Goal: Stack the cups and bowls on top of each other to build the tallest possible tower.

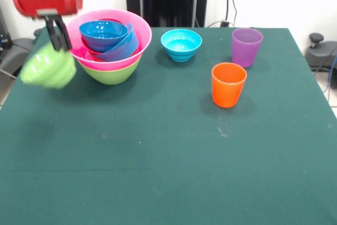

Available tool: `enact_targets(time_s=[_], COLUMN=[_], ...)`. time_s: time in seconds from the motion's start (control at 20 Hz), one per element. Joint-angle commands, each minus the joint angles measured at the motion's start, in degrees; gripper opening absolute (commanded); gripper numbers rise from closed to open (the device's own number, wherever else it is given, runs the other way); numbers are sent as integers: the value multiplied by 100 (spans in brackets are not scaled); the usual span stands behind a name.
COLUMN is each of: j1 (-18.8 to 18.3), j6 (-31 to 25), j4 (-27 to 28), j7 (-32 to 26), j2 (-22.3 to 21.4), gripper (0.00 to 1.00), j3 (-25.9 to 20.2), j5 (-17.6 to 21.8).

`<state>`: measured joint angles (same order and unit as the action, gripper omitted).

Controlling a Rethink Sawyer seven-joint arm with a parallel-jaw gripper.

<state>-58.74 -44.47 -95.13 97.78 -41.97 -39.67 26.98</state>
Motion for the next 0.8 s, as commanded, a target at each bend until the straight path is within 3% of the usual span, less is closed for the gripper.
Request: enact_targets(time_s=[0.05, 0.45, 0.8], j1=[196, 82, 142], j6=[-754, -785, -335], j4=[-650, -1341, -2072], j7=[-488, -390, -31], j2=[-920, -1750, -2268], gripper=[0, 0, 0], j3=[-153, -158, -12], j5=[-323, -886, -1248])
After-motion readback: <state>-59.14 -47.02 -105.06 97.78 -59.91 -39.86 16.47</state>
